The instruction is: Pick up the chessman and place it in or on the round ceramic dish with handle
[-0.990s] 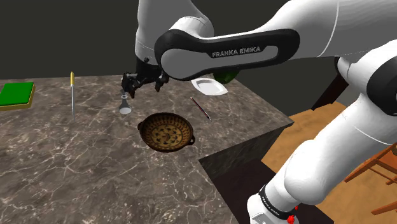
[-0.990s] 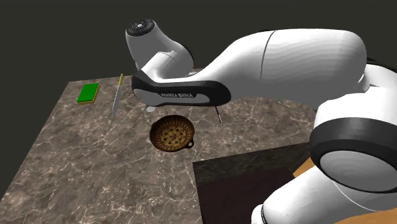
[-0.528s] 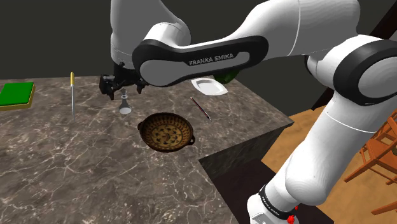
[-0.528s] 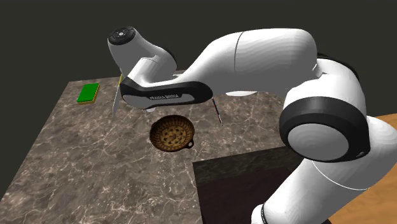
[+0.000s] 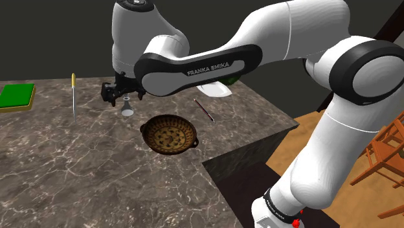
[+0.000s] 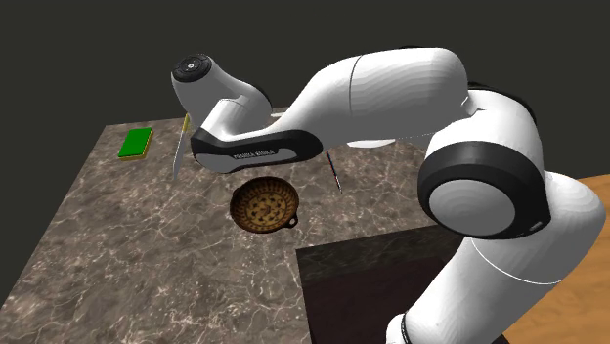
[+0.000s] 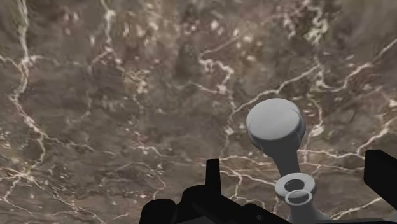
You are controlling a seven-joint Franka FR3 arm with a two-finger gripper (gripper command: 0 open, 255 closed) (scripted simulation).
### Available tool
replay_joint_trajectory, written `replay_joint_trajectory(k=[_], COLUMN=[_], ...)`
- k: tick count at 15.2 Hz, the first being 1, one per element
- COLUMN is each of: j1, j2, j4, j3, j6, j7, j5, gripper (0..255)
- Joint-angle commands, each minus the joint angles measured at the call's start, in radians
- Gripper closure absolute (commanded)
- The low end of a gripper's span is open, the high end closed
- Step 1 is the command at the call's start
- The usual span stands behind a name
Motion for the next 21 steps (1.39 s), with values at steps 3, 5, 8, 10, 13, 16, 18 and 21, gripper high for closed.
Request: replay_joint_trajectory(k=[3,5,8,10,13,16,18,21], j1=[0.0,0.0,0.0,0.0,0.0,-0.001,-0.001,-0.001], j2=[0.0,0.0,0.0,0.0,0.0,-0.003,-0.01,-0.018], j4=[0.0,0.0,0.0,0.0,0.0,0.008,0.027,0.057], j3=[0.0,0.0,0.0,0.0,0.0,0.001,0.003,0.005], j6=[0.001,0.001,0.001,0.001,0.001,-0.01,-0.033,-0.068], j7=[0.0,0.0,0.0,0.0,0.0,-0.006,-0.017,-0.032], j5=[0.0,0.0,0.0,0.0,0.0,0.005,0.015,0.028], gripper=[0,0,255,255,255,255,255,255])
